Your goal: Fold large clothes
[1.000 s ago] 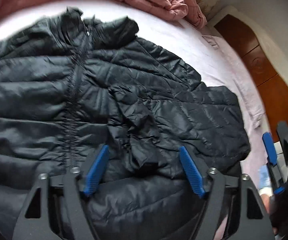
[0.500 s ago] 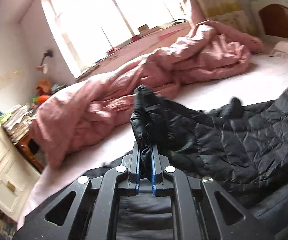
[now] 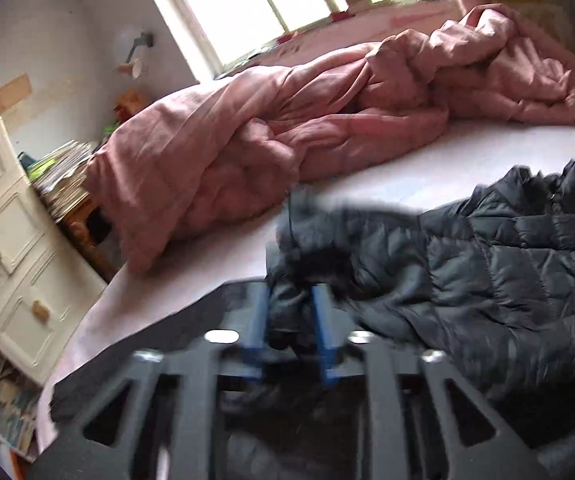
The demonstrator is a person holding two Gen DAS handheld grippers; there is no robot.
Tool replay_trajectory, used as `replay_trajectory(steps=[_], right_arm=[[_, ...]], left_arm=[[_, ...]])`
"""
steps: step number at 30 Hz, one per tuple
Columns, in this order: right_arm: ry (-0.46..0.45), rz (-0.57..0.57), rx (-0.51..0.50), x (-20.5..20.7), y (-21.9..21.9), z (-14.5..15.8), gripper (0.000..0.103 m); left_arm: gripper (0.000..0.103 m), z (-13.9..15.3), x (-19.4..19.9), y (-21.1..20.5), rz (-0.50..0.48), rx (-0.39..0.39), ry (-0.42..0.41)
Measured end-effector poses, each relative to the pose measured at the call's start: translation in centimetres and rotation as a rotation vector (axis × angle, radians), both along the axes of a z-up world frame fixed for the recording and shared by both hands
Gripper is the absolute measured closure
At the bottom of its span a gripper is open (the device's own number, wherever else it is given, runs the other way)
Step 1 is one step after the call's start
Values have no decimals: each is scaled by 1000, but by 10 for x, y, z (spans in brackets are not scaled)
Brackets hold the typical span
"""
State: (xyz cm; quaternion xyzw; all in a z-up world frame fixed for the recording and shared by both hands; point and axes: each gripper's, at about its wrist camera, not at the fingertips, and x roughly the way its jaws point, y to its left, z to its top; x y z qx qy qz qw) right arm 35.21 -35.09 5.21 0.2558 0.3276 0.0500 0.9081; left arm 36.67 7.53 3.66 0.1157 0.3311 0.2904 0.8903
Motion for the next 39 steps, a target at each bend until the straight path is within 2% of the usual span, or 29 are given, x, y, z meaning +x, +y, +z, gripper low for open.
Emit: replay_trajectory(steps=[1,3,6,9,11,13,18,19,23,24,28,31,33,36,37,39], right_arm=[[-11,-12,-4,-2,-2,2,27],[-32,-39,-27,-6,-6,6,27],[-45,-39,-45,-9,-7,11,27],[-36,0,-61,-6,0,10,27],[0,42,-110,-2,10,7,27],[57,26,-162,4,16,-1,38],[59,-11,-155,4,15,-10,38],[42,-18,-152,2,15,-8,38],[-26,-39,-195,-5,20,0,38],[-44,-47,-217,-7,22,3,38],[-96,-48,-270,-15,34,9,35],[-105,-2,-263,-16,44,10,34],[-100,28,-259,-16,52,9,34],[-97,71,-280,-17,65,10,34],[-105,78,-294,-18,68,11,34],[-114,70,-321,-20,72,11,34]], left_arm=[[34,4,-6,-6,-37,-8,-29],[14,16,-33,-19,-138,-33,-109],[12,31,-71,-36,-236,-60,-206],[8,38,-100,-38,-272,-53,-292],[8,38,-112,-36,-264,-34,-316],[8,36,-118,-31,-264,-18,-327],[8,33,-133,1,-214,-4,-404],[8,33,-136,8,-212,-26,-417],[8,38,-140,40,-230,-226,-448],[8,38,-142,46,-227,-250,-458],[5,40,-153,58,-246,-290,-522],[0,42,-160,65,-243,-316,-576],[0,43,-161,73,-203,-332,-585],[0,37,-153,88,-97,-367,-543],[0,34,-150,94,-64,-393,-529],[0,20,-143,116,9,-511,-493]])
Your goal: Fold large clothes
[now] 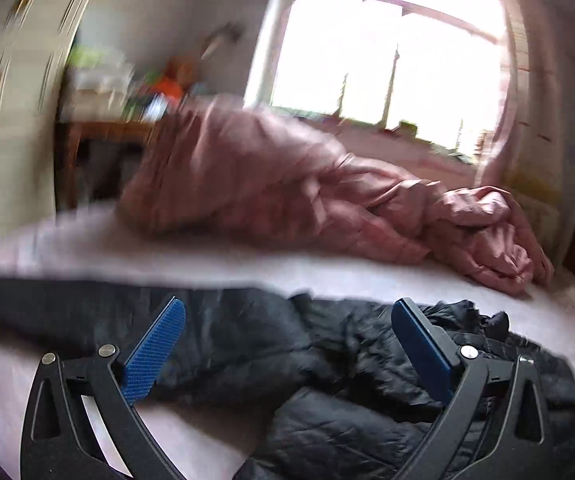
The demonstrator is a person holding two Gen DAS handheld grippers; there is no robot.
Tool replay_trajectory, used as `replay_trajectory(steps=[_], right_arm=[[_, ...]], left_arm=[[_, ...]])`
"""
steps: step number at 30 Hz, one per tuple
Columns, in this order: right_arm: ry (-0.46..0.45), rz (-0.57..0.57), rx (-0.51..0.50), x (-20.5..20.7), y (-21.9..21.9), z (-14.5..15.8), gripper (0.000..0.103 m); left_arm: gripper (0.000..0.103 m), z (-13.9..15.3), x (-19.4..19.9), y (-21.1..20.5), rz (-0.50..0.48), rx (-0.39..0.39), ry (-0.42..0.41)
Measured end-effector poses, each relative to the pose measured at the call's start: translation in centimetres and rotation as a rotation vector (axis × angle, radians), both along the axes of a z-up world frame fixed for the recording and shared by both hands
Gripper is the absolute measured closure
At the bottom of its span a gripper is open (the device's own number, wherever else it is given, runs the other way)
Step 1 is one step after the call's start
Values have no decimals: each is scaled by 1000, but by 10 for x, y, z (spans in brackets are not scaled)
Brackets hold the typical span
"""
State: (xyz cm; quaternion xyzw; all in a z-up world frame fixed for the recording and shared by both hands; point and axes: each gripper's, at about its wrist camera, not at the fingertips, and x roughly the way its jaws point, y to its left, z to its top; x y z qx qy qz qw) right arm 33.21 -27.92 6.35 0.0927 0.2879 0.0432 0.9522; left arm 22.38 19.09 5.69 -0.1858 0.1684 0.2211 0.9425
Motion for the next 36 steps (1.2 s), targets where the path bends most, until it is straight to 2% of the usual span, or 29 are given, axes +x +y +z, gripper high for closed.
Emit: replay_trajectory(steps=[2,7,10,13,17,19,20,22,23,24,25,27,28,30,32,34,36], right_arm=[[-5,-7,-19,-1,2,0,34],[12,-17,-3,1,-1,-2,34],[19,-26,-9,2,-3,-3,34],[24,-27,-9,3,-3,-3,34],[22,-39,-23,2,-2,-2,34],[15,-39,-23,1,-2,-2,34],[15,-42,-22,1,-2,-2,34],[19,-42,-20,1,-3,-3,34],[24,-40,-21,2,-2,-3,34],[28,-39,-24,2,-2,-4,34],[30,-38,-26,3,-2,-4,34],[29,-34,-30,3,-1,-4,34],[25,-33,-33,2,0,-3,34],[20,-37,-39,1,0,-3,34],[19,-46,-45,2,0,-3,34],[22,-50,-46,3,-1,-3,34],[28,-53,-39,4,-3,-4,34]], left_arm=[[1,-14,0,21,68,-116,9],[1,-33,-10,51,239,-212,43],[1,-46,-26,69,351,-308,39],[1,-65,-45,86,472,-419,-25],[1,-89,-43,111,524,-522,34],[4,-102,-41,126,536,-593,50],[6,-101,-41,131,547,-584,47],[16,-99,-36,136,557,-552,64],[30,-101,-33,141,555,-554,88],[48,-104,-31,144,555,-553,100],[77,-105,-30,147,557,-548,106],[98,-108,-29,151,512,-575,84],[101,-106,-30,152,479,-583,57],[101,-91,-26,139,413,-504,10],[102,-65,-22,116,322,-372,-40],[102,-37,-13,94,112,-340,-93],[102,-9,-7,68,-42,-290,-132]])
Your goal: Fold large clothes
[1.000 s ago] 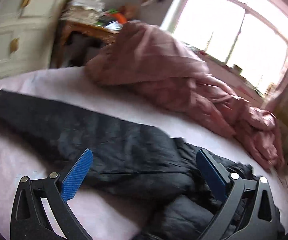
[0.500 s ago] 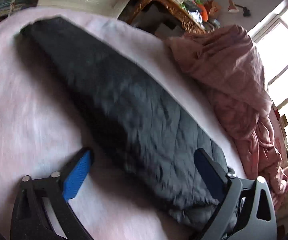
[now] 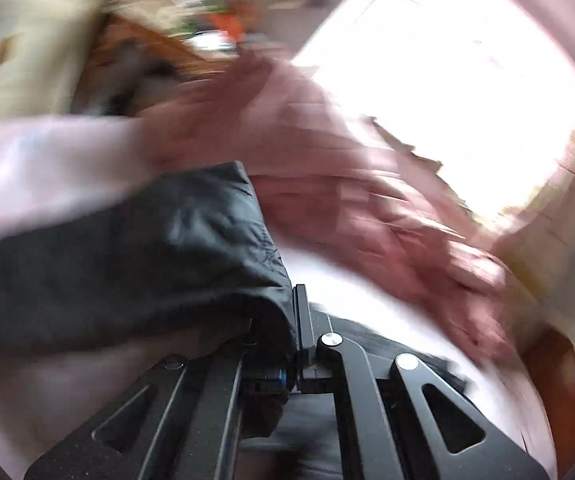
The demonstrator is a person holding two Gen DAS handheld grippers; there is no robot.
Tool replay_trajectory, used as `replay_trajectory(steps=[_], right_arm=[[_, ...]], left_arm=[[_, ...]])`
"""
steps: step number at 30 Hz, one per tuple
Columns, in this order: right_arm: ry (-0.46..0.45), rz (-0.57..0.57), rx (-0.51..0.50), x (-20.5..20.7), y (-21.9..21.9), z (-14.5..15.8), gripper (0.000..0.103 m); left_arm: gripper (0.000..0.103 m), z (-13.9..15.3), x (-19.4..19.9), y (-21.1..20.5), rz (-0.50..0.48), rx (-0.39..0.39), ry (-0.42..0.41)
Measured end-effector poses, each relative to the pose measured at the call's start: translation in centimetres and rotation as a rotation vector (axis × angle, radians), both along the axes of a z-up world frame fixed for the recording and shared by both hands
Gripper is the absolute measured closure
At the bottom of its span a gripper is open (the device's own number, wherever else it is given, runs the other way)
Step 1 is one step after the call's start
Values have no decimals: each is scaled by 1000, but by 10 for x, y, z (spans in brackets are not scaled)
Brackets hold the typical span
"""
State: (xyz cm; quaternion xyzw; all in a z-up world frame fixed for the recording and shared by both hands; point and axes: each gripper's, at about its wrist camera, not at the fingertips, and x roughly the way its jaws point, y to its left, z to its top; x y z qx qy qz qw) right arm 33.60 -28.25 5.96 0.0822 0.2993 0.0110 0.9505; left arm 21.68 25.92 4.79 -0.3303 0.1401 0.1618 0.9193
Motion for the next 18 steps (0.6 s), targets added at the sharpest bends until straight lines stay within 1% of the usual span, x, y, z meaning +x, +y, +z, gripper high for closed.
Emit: replay_trajectory(steps=[1,3,4,6,7,9,10,11,13,14,17,18], right_arm=[[5,2,8,1,-1,-1,34],[14,10,16,3,-1,-2,34],[18,7,11,3,-1,-3,34],[16,4,-2,3,0,-3,34],[10,3,-8,2,0,-2,34],[0,-1,-13,1,1,0,34],[-4,-6,-11,0,1,1,34],[-8,-10,-6,0,0,1,34],[-12,-16,27,-1,-3,1,34],[-10,-11,37,-1,-4,1,34],[2,5,53,1,-3,0,34],[1,3,50,0,-3,0,34]], left_arm=[[102,16,4,-19,-56,50,-20],[102,42,16,-55,-169,121,-34],[102,51,24,-71,-219,136,-37],[102,67,42,-108,-350,147,-40],[102,71,51,-122,-385,152,-35],[102,75,67,-159,-453,189,-22],[102,74,76,-174,-484,198,-21],[102,69,83,-190,-531,193,-20],[102,55,90,-215,-599,172,7],[102,47,96,-225,-624,167,31],[100,15,107,-248,-697,189,130],[92,5,108,-250,-706,204,162]])
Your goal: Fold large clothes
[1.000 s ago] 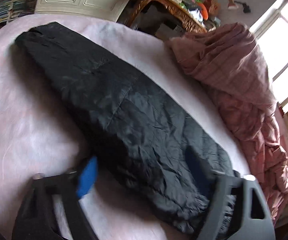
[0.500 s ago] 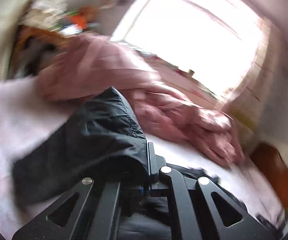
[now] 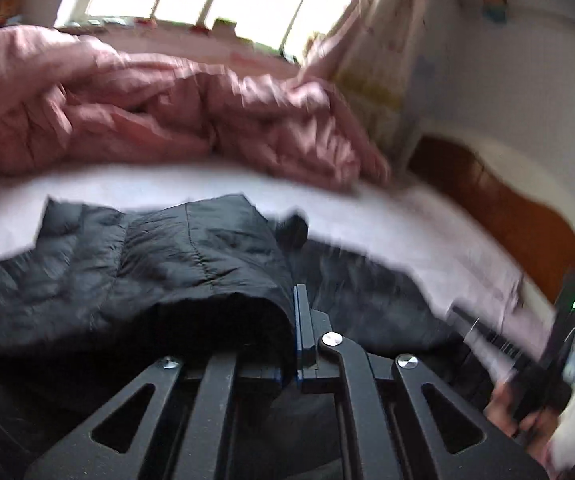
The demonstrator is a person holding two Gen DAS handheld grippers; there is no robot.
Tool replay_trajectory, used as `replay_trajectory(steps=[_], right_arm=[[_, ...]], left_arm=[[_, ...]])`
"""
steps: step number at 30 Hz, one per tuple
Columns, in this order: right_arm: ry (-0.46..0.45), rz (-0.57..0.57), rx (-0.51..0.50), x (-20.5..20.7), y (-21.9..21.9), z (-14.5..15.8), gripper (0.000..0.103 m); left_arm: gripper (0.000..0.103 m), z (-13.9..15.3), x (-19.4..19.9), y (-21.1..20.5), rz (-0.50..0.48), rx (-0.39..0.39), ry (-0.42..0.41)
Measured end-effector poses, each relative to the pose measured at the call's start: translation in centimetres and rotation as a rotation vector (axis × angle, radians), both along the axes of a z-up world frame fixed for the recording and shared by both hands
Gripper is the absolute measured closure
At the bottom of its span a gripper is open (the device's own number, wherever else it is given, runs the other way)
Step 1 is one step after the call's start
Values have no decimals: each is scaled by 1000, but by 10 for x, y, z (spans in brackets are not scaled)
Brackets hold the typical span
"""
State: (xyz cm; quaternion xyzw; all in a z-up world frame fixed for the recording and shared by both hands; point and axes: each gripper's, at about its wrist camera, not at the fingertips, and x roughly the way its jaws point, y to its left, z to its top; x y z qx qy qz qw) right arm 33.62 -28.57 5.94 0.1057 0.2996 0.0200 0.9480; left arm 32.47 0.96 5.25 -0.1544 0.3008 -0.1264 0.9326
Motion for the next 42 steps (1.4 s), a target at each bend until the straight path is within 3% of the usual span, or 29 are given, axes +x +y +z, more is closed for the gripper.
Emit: replay_trajectory(steps=[2,4,7,12,16,19,20,24,27,29,31,32,34,38,42], right_arm=[[-1,2,-8,0,0,0,34],[-7,4,-18,-1,2,1,34],[-14,2,-42,-2,5,2,32],[-28,-16,-95,-4,11,3,32],[-31,-17,-82,-6,11,2,32],[-22,-22,-75,-5,9,1,32],[-19,-22,-69,-5,8,1,32],[-20,-22,-68,-4,9,1,32],[-35,-13,-85,-7,11,3,32],[-38,-6,-88,-8,14,4,32],[-38,0,-97,-8,16,4,32],[-39,1,-101,-9,17,4,32],[-40,1,-105,-10,19,4,32],[-36,1,-105,-10,22,3,32],[-41,12,-84,-11,22,4,32]], left_arm=[[74,-14,0,-3,10,38,50],[53,-20,0,7,21,19,82],[41,-18,-9,28,0,-33,70],[41,0,-39,73,121,-7,-42],[38,17,-55,119,286,-21,-102],[37,13,-56,149,402,-16,-73],[37,7,-50,159,448,-6,-13],[39,-32,-28,184,517,-32,197],[41,-46,-21,194,509,-82,238],[52,-51,-21,196,486,-130,241],[77,-53,-22,196,474,-131,240],[86,-52,-22,192,471,-91,238],[93,-44,-23,178,472,-2,195],[93,-14,-38,138,408,118,0],[94,1,-50,94,235,137,-140]])
